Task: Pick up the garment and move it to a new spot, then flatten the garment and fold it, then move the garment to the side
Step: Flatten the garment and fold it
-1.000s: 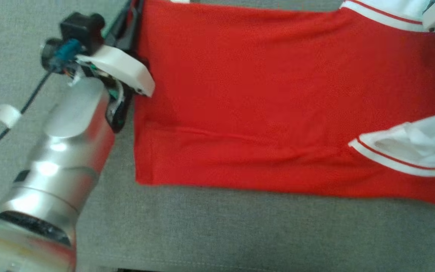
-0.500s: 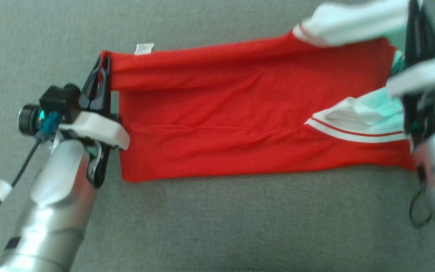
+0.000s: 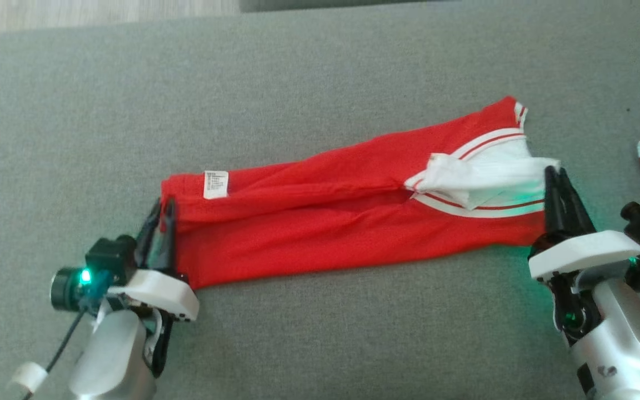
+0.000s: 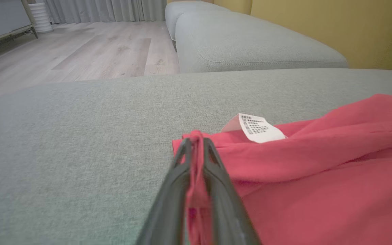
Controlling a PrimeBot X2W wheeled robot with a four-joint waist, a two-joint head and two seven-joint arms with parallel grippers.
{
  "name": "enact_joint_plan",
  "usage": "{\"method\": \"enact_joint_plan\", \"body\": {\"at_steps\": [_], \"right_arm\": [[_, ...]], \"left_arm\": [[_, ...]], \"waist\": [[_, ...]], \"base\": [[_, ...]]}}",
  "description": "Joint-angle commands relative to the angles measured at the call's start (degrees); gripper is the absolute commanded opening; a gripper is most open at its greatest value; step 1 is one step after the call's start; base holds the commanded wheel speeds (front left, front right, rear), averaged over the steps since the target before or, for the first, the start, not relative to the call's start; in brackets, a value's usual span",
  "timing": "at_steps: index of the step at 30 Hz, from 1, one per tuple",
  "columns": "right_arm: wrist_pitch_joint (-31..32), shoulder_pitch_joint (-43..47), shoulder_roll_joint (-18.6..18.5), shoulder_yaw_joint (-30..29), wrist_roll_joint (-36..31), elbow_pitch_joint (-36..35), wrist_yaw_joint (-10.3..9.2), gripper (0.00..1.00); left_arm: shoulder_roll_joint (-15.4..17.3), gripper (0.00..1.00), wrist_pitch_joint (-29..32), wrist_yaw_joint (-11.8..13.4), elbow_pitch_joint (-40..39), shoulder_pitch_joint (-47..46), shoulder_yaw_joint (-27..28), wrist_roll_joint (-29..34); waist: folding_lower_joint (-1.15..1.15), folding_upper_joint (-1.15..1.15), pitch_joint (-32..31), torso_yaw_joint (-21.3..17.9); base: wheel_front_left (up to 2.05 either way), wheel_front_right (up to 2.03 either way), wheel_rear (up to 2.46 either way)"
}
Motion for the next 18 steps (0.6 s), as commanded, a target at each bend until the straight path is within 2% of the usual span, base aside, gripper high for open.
{"method": "enact_joint_plan", "body": {"at_steps": [1,4,9,14,18], "right_arm": [[-0.54,-1.03,0.37,0.41,-0.92,-1.26,-0.04,1.00],[-0.54,-1.10,1.22,-1.57,-4.51,-0.95,-0.04,1.00],[-0.54,-0.16,3.08,-6.93,-15.42,-2.56,-0.04,1.00],[-0.54,2.78,5.80,-9.88,-23.96,-3.41,-0.04,1.00],[-0.54,4.59,7.30,-11.54,-26.46,-2.28,-0.04,1.00]], "left_arm": [[1.11,1.00,-0.37,0.61,-1.71,-0.61,2.86,0.68],[-0.08,1.00,-0.37,2.53,-3.68,1.63,4.67,2.89],[-2.21,1.00,-0.37,5.42,-10.11,6.35,7.73,6.32],[-3.95,1.00,-0.37,5.10,-14.10,11.31,8.21,8.65],[-4.95,1.00,-0.37,4.79,-16.18,14.56,8.35,9.14]], "waist": [[0.01,0.00,-0.85,-0.08],[0.01,0.00,-2.12,0.14],[0.01,0.00,-4.26,0.68],[0.01,0.00,-6.46,1.28],[0.01,0.00,-7.21,1.56]], "base": [[0.00,0.00,0.00],[0.00,0.00,0.00],[0.00,0.00,0.00],[0.00,0.00,0.00],[0.00,0.00,0.00]]}}
